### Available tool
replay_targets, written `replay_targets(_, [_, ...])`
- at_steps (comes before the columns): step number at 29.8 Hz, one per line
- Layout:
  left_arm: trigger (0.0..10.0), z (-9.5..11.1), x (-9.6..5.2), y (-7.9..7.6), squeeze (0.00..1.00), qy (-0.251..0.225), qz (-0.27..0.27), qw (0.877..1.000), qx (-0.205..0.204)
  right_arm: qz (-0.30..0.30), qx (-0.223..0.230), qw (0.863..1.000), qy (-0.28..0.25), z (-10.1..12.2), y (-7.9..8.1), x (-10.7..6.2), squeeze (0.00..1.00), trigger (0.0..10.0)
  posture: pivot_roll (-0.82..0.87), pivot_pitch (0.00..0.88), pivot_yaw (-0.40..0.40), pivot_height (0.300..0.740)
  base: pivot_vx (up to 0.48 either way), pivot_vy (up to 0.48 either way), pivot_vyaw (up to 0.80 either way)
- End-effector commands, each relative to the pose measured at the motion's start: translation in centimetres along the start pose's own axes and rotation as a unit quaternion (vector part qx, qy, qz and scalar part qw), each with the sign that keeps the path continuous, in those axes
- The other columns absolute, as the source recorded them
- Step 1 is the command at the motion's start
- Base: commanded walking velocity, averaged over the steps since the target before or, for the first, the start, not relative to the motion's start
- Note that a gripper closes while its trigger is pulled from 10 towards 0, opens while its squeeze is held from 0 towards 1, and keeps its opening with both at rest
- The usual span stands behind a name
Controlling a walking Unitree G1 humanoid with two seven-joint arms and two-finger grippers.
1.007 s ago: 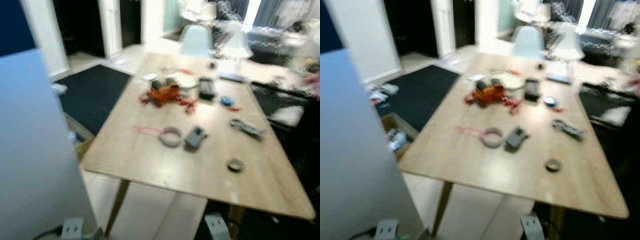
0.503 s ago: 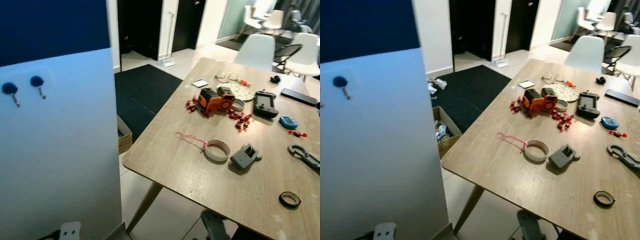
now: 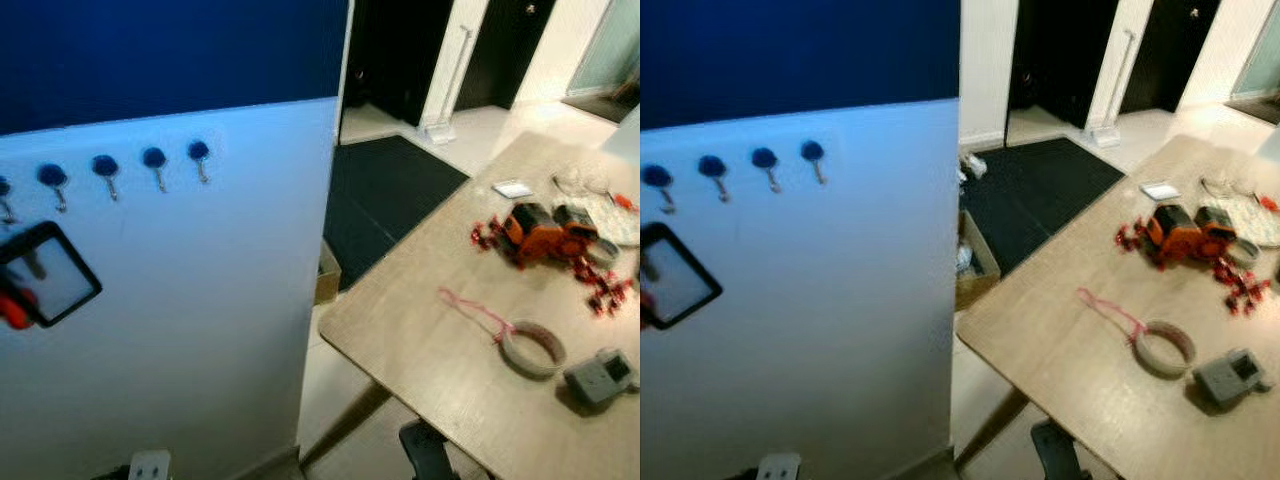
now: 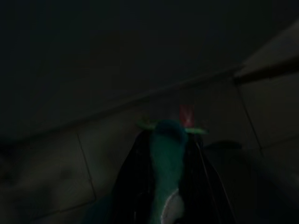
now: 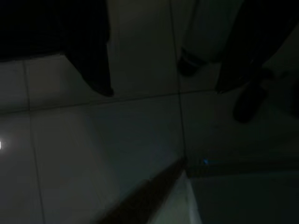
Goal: Hang keys on a hook
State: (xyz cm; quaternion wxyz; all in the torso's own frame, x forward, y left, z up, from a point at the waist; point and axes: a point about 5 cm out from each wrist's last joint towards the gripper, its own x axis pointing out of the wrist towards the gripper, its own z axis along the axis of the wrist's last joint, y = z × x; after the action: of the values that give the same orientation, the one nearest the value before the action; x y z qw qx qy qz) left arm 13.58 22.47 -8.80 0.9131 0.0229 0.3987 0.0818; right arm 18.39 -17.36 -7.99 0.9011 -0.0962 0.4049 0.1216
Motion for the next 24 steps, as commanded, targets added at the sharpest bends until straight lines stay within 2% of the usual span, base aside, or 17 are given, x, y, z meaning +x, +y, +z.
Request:
replay_targets(1, [10.0, -0.38, -0.11, -0.16, 0.00, 0.009, 0.000, 1.000, 0.014, -0.001, 0.003, 1.000, 0.006, -0.42, -0.04, -0.14, 0.00, 10.0, 0.08, 0.037, -0.069, 0.740, 0.000, 0.000, 0.80])
replay_targets(7, [10.0, -0.82, -0.24, -0.17, 0.00, 0.019, 0.002, 1.000, -0.009, 0.000, 0.002, 1.000, 0.004, -0.30, 0.04, -0.09, 0.00, 10.0, 0.08, 0.036, -0.071, 0.740, 0.000, 0.000, 0.80])
replay_targets(18, [10.0, -0.83, -0.16, 0.26, 0.00, 0.029, 0.011, 0.999, -0.026, 0.001, 0.002, 1.000, 0.002, -0.11, 0.09, -0.02, 0.00, 10.0, 0.08, 0.038, -0.071, 0.740, 0.000, 0.000, 0.80])
replay_targets(21, [10.0, -0.80, -0.05, 0.08, 0.00, 0.036, -0.003, 0.998, -0.045, 0.001, 0.001, 1.000, 0.002, -0.11, 0.10, -0.01, 0.00, 10.0, 0.09, 0.039, -0.073, 0.740, 0.000, 0.000, 0.80])
replay_targets(24, [10.0, -0.44, 0.08, 0.09, 0.00, 0.030, 0.002, 0.999, -0.039, 0.001, 0.002, 1.000, 0.002, -0.08, 0.10, -0.01, 0.00, 10.0, 0.09, 0.039, -0.073, 0.740, 0.000, 0.000, 0.80])
